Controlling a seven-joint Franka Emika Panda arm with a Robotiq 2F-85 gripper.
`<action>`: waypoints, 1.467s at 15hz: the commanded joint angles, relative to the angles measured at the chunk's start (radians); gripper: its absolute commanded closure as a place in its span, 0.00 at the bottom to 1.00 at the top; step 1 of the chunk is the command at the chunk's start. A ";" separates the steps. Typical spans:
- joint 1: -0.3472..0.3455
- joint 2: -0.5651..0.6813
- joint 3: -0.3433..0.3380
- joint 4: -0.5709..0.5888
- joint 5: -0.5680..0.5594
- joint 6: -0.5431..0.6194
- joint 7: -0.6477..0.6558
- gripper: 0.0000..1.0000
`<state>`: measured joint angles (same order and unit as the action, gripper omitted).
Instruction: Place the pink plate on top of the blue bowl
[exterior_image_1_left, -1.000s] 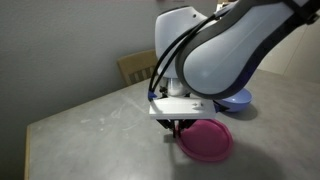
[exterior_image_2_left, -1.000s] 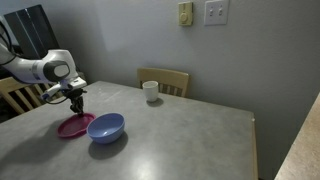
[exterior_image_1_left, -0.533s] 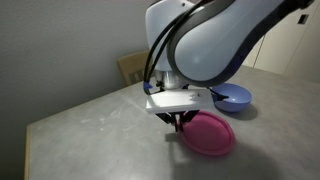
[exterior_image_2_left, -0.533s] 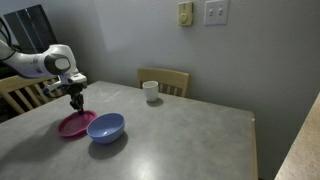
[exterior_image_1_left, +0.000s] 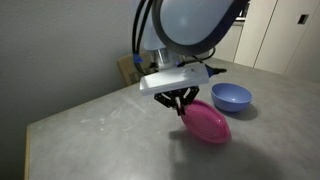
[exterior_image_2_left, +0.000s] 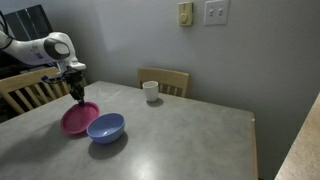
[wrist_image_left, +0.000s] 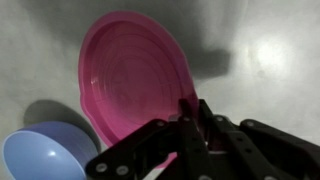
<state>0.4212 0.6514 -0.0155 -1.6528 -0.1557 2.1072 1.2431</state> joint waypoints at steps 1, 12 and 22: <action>-0.006 -0.022 -0.003 0.037 -0.038 -0.111 0.015 0.97; -0.027 -0.054 -0.007 0.133 -0.159 -0.378 0.017 0.97; -0.126 -0.073 -0.019 0.104 -0.187 -0.415 -0.037 0.97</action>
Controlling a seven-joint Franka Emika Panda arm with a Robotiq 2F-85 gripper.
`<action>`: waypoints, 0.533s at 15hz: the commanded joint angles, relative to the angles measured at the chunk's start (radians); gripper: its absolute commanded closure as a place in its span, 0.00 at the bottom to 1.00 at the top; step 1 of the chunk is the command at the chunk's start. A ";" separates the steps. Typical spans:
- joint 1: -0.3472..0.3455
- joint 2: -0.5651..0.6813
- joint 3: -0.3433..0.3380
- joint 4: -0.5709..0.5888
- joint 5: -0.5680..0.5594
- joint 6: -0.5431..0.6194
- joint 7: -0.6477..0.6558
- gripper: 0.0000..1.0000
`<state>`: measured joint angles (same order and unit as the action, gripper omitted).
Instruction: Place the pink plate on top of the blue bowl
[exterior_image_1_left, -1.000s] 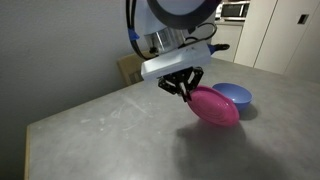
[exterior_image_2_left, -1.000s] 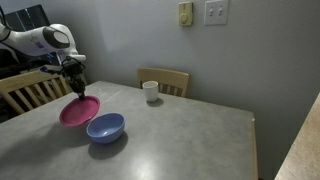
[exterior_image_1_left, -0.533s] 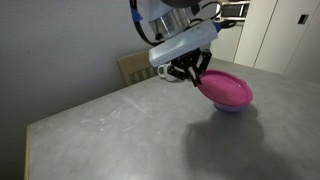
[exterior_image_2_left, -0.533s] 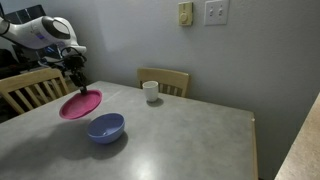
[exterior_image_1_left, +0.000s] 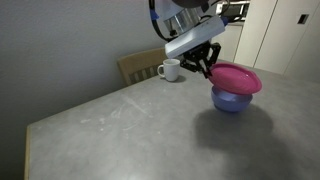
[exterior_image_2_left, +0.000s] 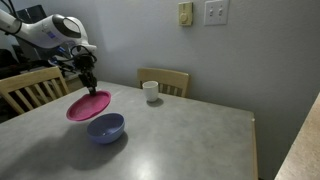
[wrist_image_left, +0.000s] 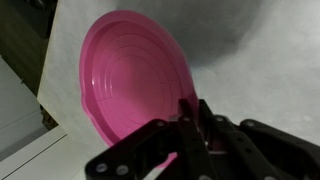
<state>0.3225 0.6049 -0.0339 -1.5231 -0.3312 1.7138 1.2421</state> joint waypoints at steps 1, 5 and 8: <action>-0.039 -0.028 -0.003 -0.033 -0.010 -0.012 -0.044 0.97; -0.071 -0.024 -0.009 -0.039 -0.006 0.010 -0.067 0.97; -0.086 -0.016 -0.011 -0.035 -0.004 0.022 -0.076 0.97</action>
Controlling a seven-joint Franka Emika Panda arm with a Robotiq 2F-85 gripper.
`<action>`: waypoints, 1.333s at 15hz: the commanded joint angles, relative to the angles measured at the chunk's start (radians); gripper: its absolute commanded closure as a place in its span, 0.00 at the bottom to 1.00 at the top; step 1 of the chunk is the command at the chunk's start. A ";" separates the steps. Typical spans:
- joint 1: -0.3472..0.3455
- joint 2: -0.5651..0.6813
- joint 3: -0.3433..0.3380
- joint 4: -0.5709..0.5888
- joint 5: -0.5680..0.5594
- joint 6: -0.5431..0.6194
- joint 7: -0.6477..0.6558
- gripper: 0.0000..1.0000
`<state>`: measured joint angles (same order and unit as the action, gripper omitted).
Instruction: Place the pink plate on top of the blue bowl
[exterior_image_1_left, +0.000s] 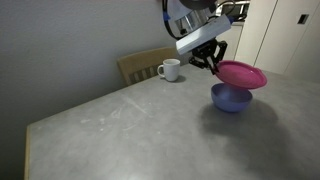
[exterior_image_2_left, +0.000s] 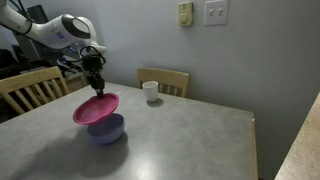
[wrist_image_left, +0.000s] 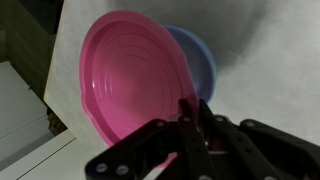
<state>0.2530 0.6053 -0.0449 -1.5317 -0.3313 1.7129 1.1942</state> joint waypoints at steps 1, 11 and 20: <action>-0.018 -0.011 0.001 -0.022 -0.003 0.026 -0.031 0.97; -0.019 0.060 0.001 0.023 0.008 0.031 -0.048 0.97; -0.015 0.142 -0.001 0.106 0.013 0.020 -0.086 0.97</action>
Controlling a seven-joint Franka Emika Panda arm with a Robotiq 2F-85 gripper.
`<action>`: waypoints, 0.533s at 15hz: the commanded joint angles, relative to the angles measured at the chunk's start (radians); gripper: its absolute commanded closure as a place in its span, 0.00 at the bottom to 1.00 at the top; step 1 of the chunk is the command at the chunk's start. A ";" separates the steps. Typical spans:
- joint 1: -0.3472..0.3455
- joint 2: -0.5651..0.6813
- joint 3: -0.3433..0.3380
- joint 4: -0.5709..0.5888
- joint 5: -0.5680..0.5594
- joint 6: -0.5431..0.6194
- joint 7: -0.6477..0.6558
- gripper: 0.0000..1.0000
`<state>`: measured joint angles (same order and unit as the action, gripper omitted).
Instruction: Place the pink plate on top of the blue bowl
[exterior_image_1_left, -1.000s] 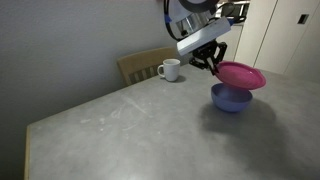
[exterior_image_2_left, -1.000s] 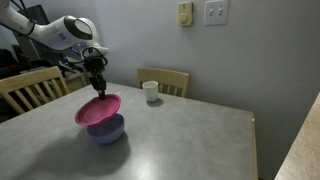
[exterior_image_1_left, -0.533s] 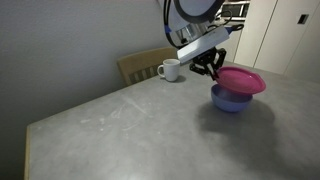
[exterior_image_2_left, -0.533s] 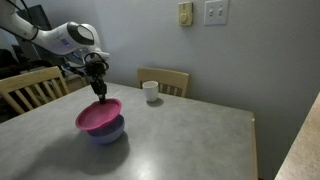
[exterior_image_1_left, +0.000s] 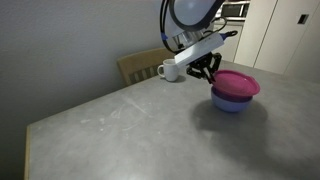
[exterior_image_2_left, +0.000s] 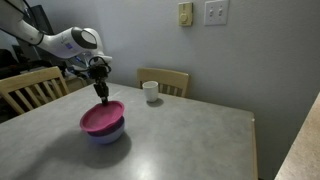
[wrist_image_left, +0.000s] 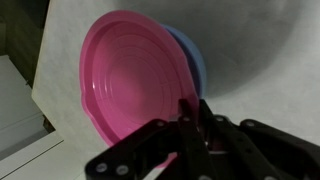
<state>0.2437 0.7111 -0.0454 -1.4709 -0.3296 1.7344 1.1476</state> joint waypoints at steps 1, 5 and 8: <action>-0.005 0.045 -0.001 0.054 0.013 -0.005 -0.042 0.97; -0.004 0.070 -0.004 0.072 0.019 -0.012 -0.047 0.97; -0.004 0.080 -0.006 0.077 0.021 -0.015 -0.047 0.97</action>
<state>0.2437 0.7715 -0.0455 -1.4233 -0.3277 1.7340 1.1341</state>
